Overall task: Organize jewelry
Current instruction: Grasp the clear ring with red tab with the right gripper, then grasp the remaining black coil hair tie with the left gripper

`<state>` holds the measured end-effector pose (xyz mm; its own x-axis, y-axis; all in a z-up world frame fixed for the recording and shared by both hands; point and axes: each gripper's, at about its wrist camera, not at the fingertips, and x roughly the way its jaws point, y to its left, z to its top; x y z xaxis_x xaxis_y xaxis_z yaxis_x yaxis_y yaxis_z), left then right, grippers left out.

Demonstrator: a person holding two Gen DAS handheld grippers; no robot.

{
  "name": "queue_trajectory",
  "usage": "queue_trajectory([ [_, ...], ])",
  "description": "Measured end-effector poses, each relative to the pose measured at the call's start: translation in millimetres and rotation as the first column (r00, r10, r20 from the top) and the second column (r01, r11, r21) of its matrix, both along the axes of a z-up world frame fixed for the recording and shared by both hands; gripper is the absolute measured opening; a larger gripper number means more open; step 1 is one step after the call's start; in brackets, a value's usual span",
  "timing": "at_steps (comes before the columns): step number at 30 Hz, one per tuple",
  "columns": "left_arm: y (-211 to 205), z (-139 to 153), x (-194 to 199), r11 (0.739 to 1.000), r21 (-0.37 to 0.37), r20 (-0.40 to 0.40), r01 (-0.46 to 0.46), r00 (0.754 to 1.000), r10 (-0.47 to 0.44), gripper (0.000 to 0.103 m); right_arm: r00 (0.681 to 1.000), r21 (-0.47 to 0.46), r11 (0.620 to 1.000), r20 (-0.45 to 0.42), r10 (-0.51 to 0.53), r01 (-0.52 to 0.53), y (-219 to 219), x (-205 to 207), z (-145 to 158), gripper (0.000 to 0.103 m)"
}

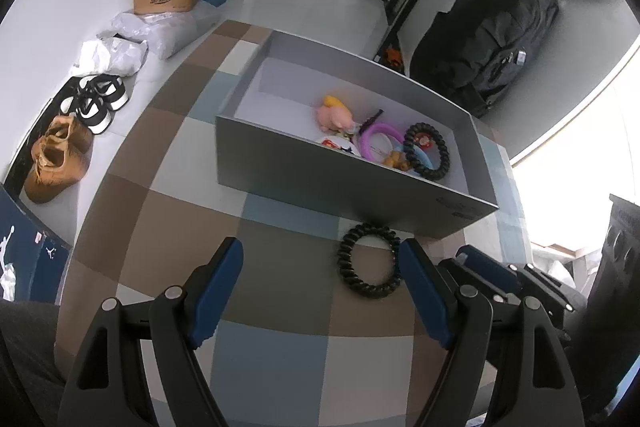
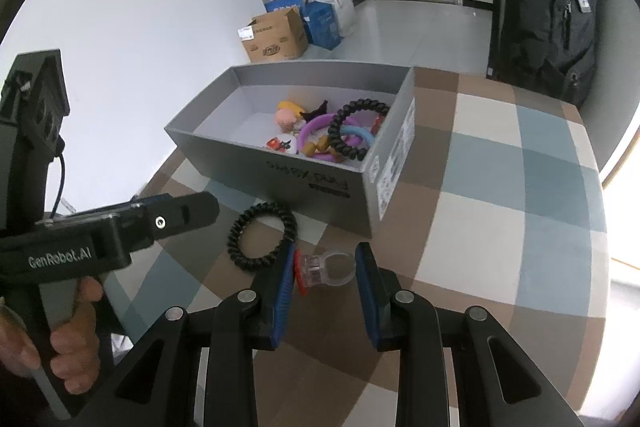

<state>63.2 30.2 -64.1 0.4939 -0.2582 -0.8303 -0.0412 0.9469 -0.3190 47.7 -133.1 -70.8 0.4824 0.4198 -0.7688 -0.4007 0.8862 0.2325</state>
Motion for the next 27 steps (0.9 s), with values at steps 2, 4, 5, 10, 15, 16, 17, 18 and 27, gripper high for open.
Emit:
queue_trajectory([
  [2,-3.8,-0.6,-0.7,1.0,0.012,0.001,0.011,1.0,-0.011,0.077,1.0,0.015,1.0,0.004,-0.012,0.012,-5.7,0.1,2.8,0.029],
  [4,-7.8,-1.9,-0.6,0.999,0.03,0.0,0.02,1.0,-0.02,0.077,0.999,0.029,0.999,0.007,-0.031,0.031,-11.4,-0.2,5.6,0.029],
  [5,-10.6,-2.8,-1.0,0.998,0.053,-0.001,0.021,1.0,-0.021,0.077,0.999,0.034,0.999,0.008,-0.041,0.041,-14.1,-0.6,6.6,0.029],
  [10,-21.8,-4.8,-0.3,0.995,0.09,0.002,0.048,0.999,-0.048,0.077,0.997,0.061,0.995,-0.001,-0.079,0.079,-29.5,-1.8,8.9,0.029],
  [15,-30.9,-10.7,2.2,0.99,0.106,-0.013,0.091,0.996,-0.09,0.077,0.996,0.069,0.993,0.0,-0.093,0.093,-37.2,-3.7,10.4,0.029],
  [16,-32.1,-11.1,2.8,0.992,0.085,-0.017,0.098,0.995,-0.097,0.077,0.995,0.071,0.993,0.001,-0.098,0.097,-38.2,-4.3,10.7,0.029],
  [17,-33.3,-11.3,3.9,0.992,0.074,-0.019,0.101,0.995,-0.1,0.077,0.995,0.073,0.992,0.003,-0.102,0.101,-39.4,-5.1,10.9,0.029],
  [18,-34.7,-11.2,4.8,0.991,0.082,-0.021,0.103,0.995,-0.101,0.077,0.995,0.075,0.992,0.005,-0.104,0.104,-40.4,-5.8,11.3,0.029],
  [27,-53.1,-17.9,6.7,0.958,0.233,-0.036,0.166,0.986,-0.162,0.076,0.992,0.085,0.988,-0.003,-0.13,0.13,-48.9,-12.2,13.3,0.029],
])
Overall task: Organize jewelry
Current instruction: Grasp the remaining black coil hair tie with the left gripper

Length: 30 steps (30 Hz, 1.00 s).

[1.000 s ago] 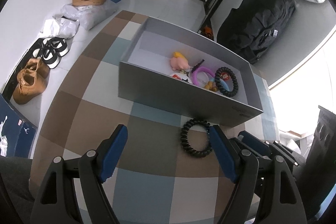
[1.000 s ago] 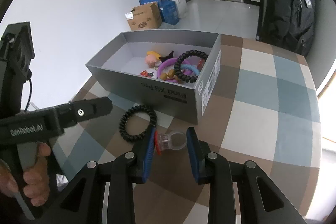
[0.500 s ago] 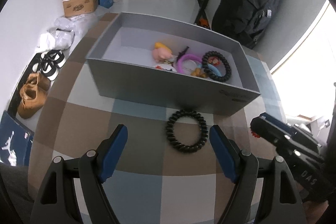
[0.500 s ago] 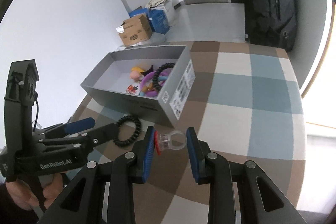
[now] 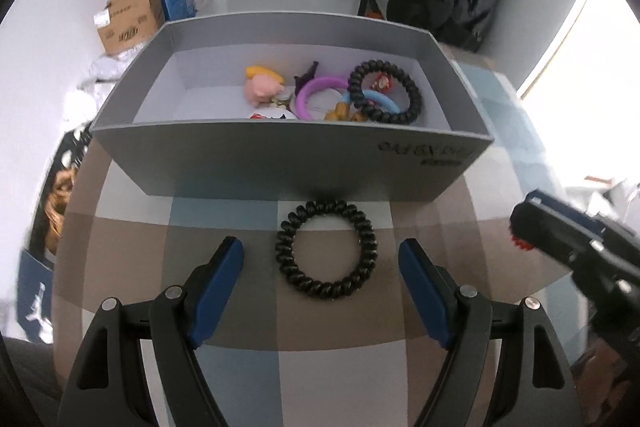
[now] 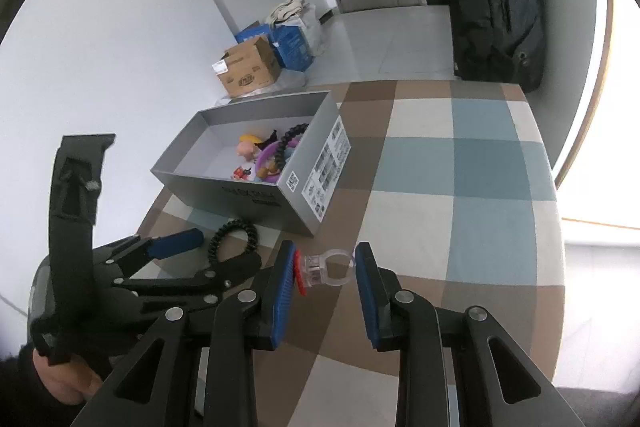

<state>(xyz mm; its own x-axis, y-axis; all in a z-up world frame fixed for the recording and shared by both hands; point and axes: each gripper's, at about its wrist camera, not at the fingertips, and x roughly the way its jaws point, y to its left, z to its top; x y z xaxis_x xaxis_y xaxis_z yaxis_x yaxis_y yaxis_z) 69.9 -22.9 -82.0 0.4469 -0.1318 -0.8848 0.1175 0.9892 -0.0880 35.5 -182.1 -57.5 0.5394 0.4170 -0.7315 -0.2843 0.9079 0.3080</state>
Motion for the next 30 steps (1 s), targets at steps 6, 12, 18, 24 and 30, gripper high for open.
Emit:
queue_trajectory([
  [6,-1.5,0.3,1.6,1.0,0.006,0.016,0.006,1.0,-0.006,0.069,1.0,-0.006,1.0,0.0,0.0,0.0,2.2,-1.4,-0.3,0.029],
  [12,-4.5,1.9,3.9,1.0,0.018,0.037,0.021,0.999,-0.021,0.046,1.0,0.002,1.0,0.002,-0.011,0.011,0.3,-3.9,2.6,0.029],
  [18,-5.1,3.0,4.9,1.0,-0.013,0.03,0.028,0.999,-0.027,0.041,1.0,-0.011,1.0,0.002,-0.012,0.012,1.7,-4.8,1.0,0.029],
  [24,-6.7,3.6,1.9,0.999,-0.037,0.013,0.036,0.999,-0.036,0.04,0.999,-0.013,0.999,-0.003,-0.032,0.032,-1.4,-5.5,-0.7,0.029],
  [30,-7.3,5.5,-7.9,0.996,-0.076,-0.009,0.053,0.998,-0.054,0.04,0.999,-0.028,0.999,-0.001,-0.04,0.04,-0.1,-7.5,-2.2,0.029],
])
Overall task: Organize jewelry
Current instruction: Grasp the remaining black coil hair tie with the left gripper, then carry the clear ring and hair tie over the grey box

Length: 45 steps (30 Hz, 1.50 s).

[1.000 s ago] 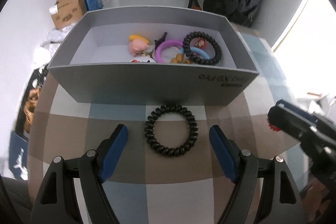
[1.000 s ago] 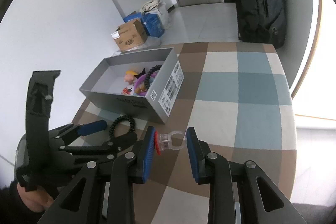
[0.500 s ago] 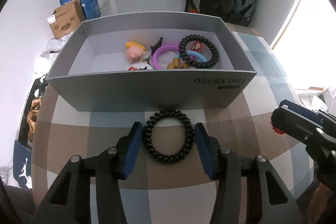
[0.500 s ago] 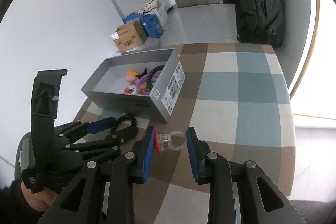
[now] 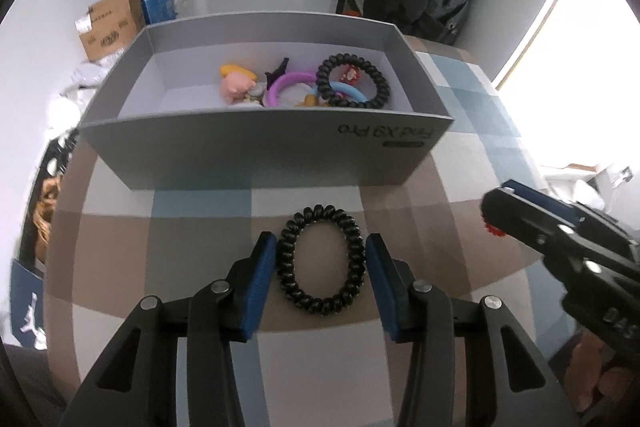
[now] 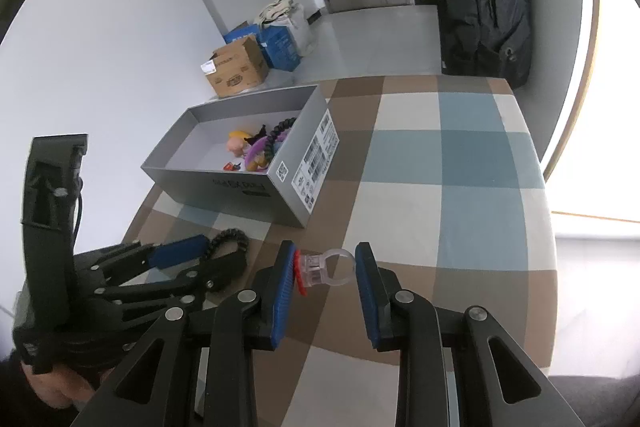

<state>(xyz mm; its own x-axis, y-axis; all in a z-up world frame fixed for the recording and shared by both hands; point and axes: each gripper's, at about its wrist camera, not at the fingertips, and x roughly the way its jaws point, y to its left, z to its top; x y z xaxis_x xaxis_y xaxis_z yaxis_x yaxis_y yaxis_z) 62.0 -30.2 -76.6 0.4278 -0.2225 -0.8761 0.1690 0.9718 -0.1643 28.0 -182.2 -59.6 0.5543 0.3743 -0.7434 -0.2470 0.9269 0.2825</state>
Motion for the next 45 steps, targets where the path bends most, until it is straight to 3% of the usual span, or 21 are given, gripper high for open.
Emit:
queue_trajectory([
  [4,7.1,9.0,-8.2,0.999,-0.036,0.018,-0.018,1.0,0.019,0.04,1.0,-0.001,1.0,0.006,0.004,-0.004,3.6,-1.6,2.1,0.029],
  [11,36.6,45.8,-19.8,0.986,-0.148,0.131,-0.076,0.987,0.096,0.04,0.998,0.019,0.999,0.051,0.038,-0.039,17.5,0.2,16.8,0.029],
  [18,53.8,67.2,-3.5,0.969,-0.219,0.176,-0.111,0.973,0.151,0.04,0.995,0.048,0.997,0.09,0.051,-0.056,27.3,15.1,35.3,0.029],
  [30,56.6,79.6,28.7,0.971,-0.223,0.203,-0.089,0.97,0.136,0.04,0.984,0.109,0.988,0.155,0.089,-0.107,40.5,56.7,63.9,0.029],
  [45,55.9,55.9,61.3,0.969,-0.233,0.147,-0.08,0.982,0.117,0.04,0.985,0.129,0.982,0.122,0.119,-0.135,47.3,91.7,51.5,0.029],
])
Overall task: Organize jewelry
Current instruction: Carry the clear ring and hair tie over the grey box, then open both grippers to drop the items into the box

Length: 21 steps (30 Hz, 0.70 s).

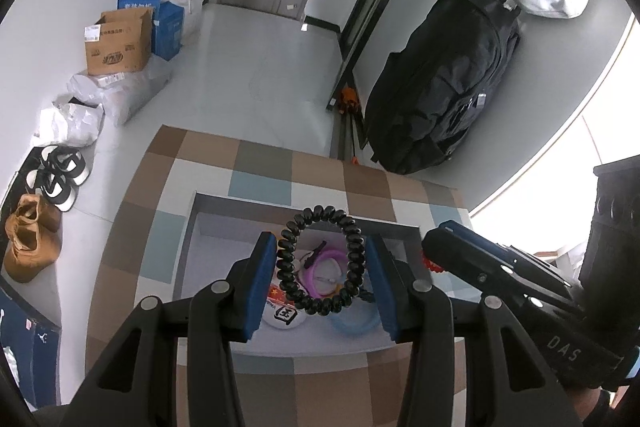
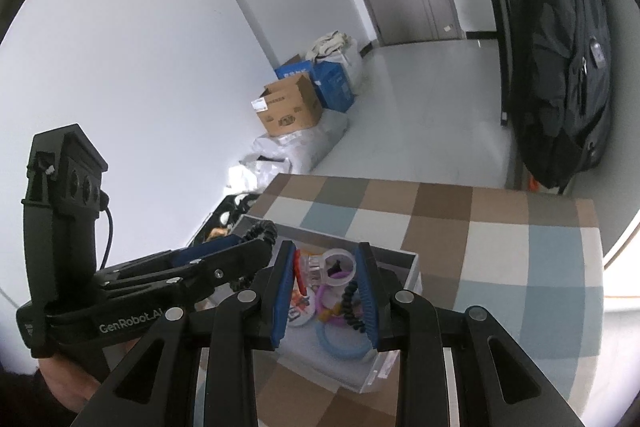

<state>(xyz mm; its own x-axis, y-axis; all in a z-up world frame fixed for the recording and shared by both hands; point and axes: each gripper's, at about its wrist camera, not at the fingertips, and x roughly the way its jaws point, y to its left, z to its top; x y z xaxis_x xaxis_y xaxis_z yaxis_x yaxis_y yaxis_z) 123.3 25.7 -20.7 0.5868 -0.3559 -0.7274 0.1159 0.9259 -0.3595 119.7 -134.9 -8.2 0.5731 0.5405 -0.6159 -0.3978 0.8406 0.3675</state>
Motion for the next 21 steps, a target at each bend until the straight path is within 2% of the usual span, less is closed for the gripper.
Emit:
queue_trajectory([
  [11,-2.5,-8.3,9.5,1.0,-0.027,-0.025,0.011,1.0,-0.012,0.04,1.0,-0.026,1.0,-0.027,-0.006,0.005,3.5,8.7,-10.7,0.031],
  [15,-0.6,-8.6,12.5,0.997,-0.075,-0.051,0.01,0.999,-0.014,0.051,0.999,-0.013,1.0,-0.028,-0.021,0.021,-2.3,8.7,-10.3,0.037],
  [16,0.3,-6.8,11.5,0.996,-0.084,-0.041,0.008,0.999,-0.011,0.062,0.999,-0.007,1.0,-0.022,-0.025,0.025,-4.2,7.9,-8.5,0.045],
  [17,1.6,-3.6,9.4,0.996,-0.085,-0.022,0.004,1.0,-0.006,0.067,0.999,-0.002,0.999,-0.013,-0.034,0.034,-7.4,6.7,-6.3,0.058],
  [18,2.7,-0.6,7.2,0.997,-0.083,-0.001,-0.007,1.0,0.006,0.067,0.999,0.002,0.999,-0.006,-0.041,0.041,-9.8,5.4,-5.0,0.065],
  [19,4.9,3.5,4.0,0.996,-0.089,0.024,-0.019,0.999,0.021,0.068,0.998,0.005,0.998,0.004,-0.06,0.06,-14.0,2.7,-4.6,0.078],
  [21,7.4,9.4,1.6,0.994,-0.109,0.049,-0.011,0.999,0.017,0.072,0.997,0.015,0.997,0.013,-0.078,0.078,-19.9,-2.6,-5.1,0.081],
])
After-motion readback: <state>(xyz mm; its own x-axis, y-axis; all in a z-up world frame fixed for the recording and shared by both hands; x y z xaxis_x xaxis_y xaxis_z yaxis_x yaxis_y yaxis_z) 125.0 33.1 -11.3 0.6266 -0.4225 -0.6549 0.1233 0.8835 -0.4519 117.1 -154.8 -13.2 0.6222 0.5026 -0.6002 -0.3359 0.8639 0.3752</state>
